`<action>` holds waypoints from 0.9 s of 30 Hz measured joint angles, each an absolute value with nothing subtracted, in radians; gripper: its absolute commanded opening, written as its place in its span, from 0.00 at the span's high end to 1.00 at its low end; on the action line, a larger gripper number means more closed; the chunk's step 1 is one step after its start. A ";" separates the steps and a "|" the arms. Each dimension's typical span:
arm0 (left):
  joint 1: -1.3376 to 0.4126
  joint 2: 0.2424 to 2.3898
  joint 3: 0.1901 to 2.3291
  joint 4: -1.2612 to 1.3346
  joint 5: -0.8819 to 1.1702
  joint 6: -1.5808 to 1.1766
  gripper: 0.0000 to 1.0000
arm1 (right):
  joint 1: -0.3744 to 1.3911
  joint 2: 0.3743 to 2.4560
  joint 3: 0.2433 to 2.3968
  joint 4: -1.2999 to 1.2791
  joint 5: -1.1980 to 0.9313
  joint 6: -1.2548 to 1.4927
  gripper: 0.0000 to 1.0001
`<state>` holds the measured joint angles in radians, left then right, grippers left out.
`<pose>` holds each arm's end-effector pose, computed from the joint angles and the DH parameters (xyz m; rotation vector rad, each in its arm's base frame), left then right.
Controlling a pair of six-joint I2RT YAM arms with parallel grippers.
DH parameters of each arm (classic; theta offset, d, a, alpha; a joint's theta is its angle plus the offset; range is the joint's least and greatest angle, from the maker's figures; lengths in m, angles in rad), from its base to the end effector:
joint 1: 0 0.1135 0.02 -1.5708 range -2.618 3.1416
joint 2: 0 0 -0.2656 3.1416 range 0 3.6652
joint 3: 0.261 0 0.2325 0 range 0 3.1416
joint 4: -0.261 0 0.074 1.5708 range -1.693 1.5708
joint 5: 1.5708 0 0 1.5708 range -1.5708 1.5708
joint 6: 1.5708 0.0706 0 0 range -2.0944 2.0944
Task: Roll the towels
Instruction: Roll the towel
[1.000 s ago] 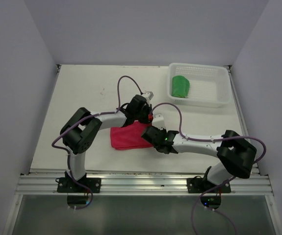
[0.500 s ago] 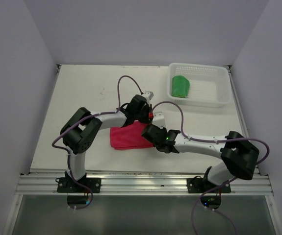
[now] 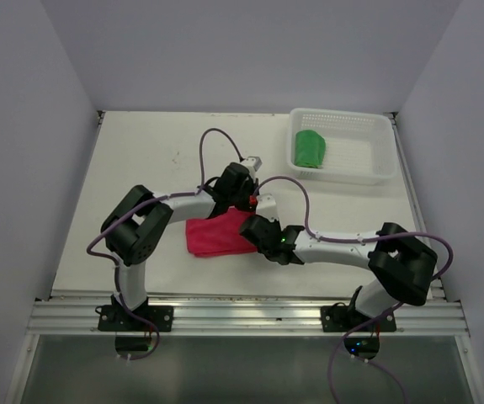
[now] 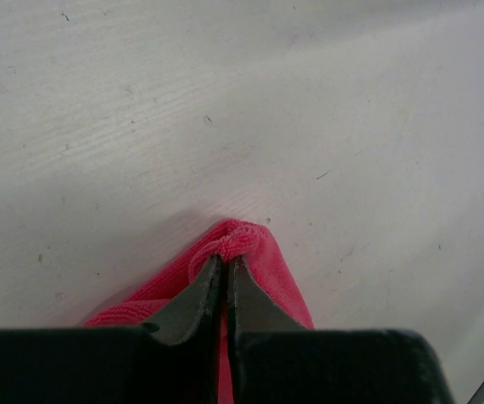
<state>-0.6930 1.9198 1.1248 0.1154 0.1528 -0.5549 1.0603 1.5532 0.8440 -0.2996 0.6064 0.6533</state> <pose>0.3184 -0.2784 0.1544 0.2508 2.3665 -0.8114 0.1793 0.2379 0.1666 -0.2649 2.3248 0.0309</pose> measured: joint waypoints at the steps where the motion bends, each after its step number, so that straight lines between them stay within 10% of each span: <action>1: -0.693 1.920 1.121 0.115 0.150 -0.554 1.00 | 1.060 1.553 0.840 -0.291 0.603 0.654 0.85; 27: -0.685 1.916 1.005 0.277 0.091 -0.531 1.00 | 0.879 1.215 0.667 -0.186 0.363 0.756 0.45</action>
<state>-0.6849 1.9163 1.0050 0.2771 0.0906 -0.5308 0.8791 1.2152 0.6670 -0.1856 0.3626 0.7563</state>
